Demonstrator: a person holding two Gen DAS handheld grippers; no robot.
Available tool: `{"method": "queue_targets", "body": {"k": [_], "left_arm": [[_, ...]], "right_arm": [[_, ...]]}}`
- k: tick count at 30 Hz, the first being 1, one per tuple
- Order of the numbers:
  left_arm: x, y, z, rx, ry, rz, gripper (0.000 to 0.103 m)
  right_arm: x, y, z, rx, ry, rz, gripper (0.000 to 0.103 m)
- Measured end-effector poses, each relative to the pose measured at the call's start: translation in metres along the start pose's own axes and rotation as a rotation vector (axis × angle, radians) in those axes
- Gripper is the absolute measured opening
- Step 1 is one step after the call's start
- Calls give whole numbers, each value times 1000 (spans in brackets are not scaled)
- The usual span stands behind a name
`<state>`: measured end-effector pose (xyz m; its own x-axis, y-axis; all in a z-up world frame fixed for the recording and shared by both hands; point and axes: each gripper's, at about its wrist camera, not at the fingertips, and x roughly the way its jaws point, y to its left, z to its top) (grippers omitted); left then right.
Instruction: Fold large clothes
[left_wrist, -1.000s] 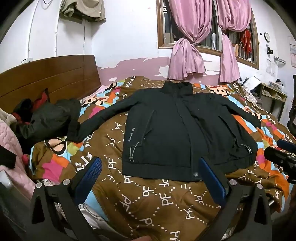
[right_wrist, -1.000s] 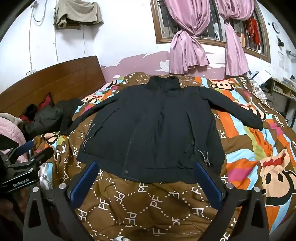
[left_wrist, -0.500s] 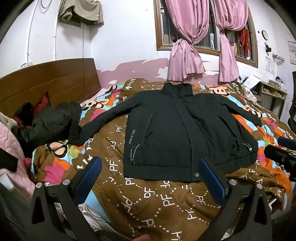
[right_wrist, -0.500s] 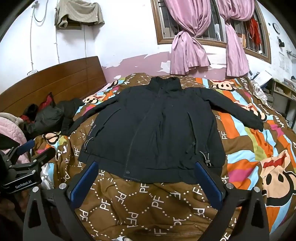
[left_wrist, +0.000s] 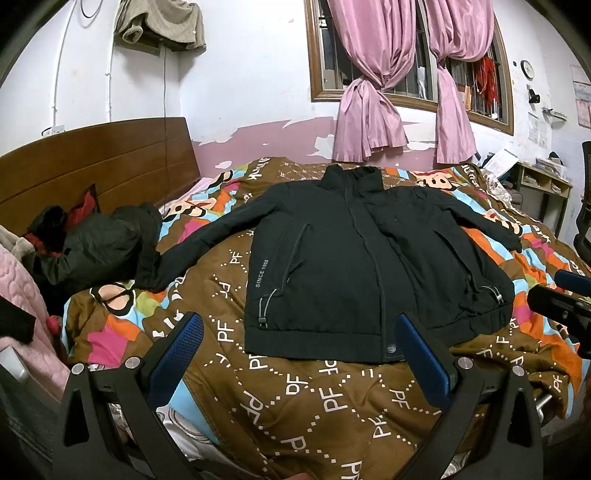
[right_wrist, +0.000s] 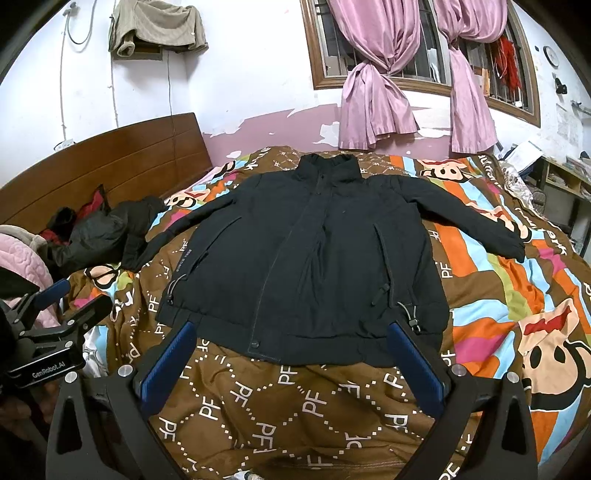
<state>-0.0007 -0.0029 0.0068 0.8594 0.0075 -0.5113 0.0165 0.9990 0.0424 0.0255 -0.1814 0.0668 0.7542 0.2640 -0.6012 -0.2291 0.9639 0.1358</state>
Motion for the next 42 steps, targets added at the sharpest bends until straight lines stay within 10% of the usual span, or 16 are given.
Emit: {"method": "queue_targets", "body": {"k": [42], "left_arm": [[0, 0, 6, 17, -15, 20, 102]], "right_arm": [[1, -7, -4, 17, 12, -18, 103]]}}
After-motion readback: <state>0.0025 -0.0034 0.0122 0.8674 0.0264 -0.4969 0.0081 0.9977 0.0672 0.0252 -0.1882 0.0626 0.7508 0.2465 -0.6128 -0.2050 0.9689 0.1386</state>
